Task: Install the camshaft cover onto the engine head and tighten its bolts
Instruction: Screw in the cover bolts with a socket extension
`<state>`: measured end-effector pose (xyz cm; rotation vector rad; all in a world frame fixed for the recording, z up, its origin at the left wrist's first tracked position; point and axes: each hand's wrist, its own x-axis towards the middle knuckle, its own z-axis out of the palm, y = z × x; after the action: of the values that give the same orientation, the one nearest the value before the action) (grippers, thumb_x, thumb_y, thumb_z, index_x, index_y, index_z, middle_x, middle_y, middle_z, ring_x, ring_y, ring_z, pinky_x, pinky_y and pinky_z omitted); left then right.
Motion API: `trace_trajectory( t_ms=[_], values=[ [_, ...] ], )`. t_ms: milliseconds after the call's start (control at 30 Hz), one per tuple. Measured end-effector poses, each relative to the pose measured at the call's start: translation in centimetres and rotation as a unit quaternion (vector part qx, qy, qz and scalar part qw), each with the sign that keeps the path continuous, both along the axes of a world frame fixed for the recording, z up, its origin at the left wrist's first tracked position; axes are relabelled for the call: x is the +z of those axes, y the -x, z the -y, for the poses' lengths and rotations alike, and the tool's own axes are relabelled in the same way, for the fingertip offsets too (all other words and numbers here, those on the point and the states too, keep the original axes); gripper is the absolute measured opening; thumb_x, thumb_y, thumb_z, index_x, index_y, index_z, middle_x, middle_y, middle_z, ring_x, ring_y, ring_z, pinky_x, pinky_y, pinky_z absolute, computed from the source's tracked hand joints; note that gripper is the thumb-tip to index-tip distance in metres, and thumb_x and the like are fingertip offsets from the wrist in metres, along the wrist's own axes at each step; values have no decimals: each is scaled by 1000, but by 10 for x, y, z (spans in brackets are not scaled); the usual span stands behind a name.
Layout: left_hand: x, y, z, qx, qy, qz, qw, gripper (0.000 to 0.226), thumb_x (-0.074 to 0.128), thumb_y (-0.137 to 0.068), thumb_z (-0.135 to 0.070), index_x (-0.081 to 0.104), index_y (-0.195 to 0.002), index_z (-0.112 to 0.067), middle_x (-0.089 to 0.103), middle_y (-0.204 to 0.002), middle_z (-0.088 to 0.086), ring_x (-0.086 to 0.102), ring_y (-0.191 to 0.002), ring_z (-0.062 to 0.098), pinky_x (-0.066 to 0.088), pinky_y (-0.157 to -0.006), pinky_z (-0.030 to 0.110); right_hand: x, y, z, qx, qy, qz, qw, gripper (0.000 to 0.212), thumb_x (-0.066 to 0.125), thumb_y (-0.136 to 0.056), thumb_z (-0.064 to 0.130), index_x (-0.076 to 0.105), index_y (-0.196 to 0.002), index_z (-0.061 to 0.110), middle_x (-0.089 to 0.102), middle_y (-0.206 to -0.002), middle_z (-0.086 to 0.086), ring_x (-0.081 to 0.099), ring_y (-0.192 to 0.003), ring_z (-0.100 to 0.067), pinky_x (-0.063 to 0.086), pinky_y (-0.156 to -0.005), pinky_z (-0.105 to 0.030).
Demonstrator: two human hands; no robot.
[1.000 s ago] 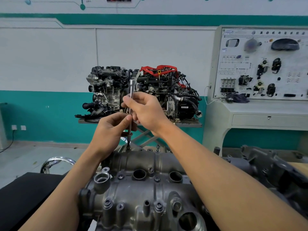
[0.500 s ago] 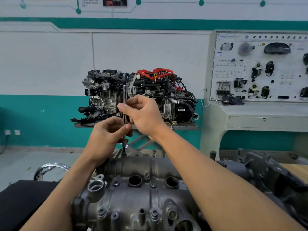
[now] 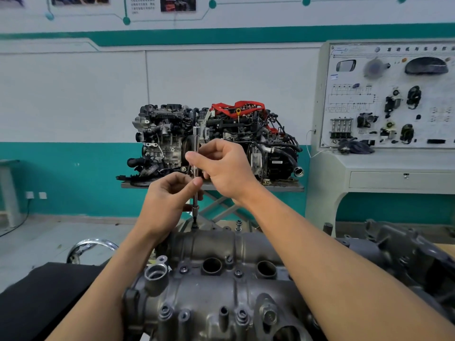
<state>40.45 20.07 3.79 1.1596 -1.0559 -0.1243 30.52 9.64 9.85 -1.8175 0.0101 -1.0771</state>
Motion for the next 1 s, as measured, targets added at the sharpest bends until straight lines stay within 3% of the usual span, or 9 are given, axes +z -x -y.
trace_trajectory(
  t_ms=[67, 233, 300, 400, 500, 600, 733, 867, 1000],
  values=[
    [-1, -1, 0, 5, 8, 2, 1000, 29, 71, -81, -40, 69, -83, -11, 74, -76, 6, 71, -73, 18, 61, -64, 43, 1, 0, -1, 15, 2, -7, 1000, 14, 74, -89, 17, 67, -89, 5, 71, -84, -20, 54, -49, -5, 48, -53, -21],
    [-1, -1, 1, -14, -10, 14, 1000, 28, 56, -96, -36, 76, -86, -20, 74, -78, 5, 70, -76, 16, 61, -61, 35, 3, 3, -7, 61, -15, -47, 997, 24, 46, -104, 10, 62, -115, -5, 71, -103, -17, 49, -45, -11, 41, -44, -15],
    [0, -1, 2, -20, -13, 7, 1000, 30, 52, -101, -31, 77, -87, -20, 73, -77, 5, 69, -75, 16, 60, -61, 35, 3, 4, -8, 53, -7, -50, 997, 21, 46, -104, 7, 62, -110, -5, 71, -102, -21, 47, -47, -15, 42, -45, -17],
    [1, 0, 1, -18, -18, 20, 999, 26, 62, -90, -42, 75, -89, -19, 74, -79, 6, 70, -76, 16, 62, -63, 36, 2, 6, -9, 33, -9, -26, 999, 7, 64, -95, 7, 63, -92, 1, 70, -84, -14, 51, -47, -8, 45, -48, -19],
    [0, 0, 0, 8, -7, 26, 1000, 24, 72, -80, -41, 72, -85, -18, 74, -77, 7, 72, -74, 19, 62, -65, 39, 0, 6, -4, -21, 5, -4, 1000, 20, 78, -85, 13, 59, -79, 9, 62, -69, -3, 50, -49, -1, 45, -54, -20],
    [-1, -1, -1, 6, -1, 22, 1000, 22, 68, -85, -37, 75, -86, -17, 75, -78, 7, 71, -73, 18, 62, -65, 40, 1, 6, -7, 19, -7, -17, 1000, 11, 69, -93, 16, 66, -94, 5, 68, -84, -8, 52, -53, -2, 45, -56, -20],
    [-1, 0, 1, -3, -18, 21, 1000, 25, 54, -101, -25, 75, -93, -14, 75, -81, 5, 71, -76, 16, 60, -61, 32, 3, 5, -10, 54, -8, -43, 998, 18, 48, -103, 9, 66, -104, 5, 72, -101, -16, 49, -54, -9, 43, -47, -15],
    [0, 3, 1, -12, -28, 14, 999, 26, 52, -102, -25, 73, -98, -11, 75, -83, 7, 71, -78, 18, 60, -63, 35, 1, 3, -5, 31, 13, -23, 999, 15, 56, -99, 5, 69, -92, 6, 73, -80, -2, 50, -48, -5, 48, -52, -20],
    [1, 5, -1, 7, -10, 14, 1000, 33, 71, -81, -36, 72, -99, -8, 76, -81, 6, 74, -75, 19, 61, -64, 35, -1, 0, -3, 8, 1, 5, 1000, 13, 65, -93, 5, 74, -87, -2, 73, -73, -11, 55, -50, -4, 47, -48, -17]
  ],
)
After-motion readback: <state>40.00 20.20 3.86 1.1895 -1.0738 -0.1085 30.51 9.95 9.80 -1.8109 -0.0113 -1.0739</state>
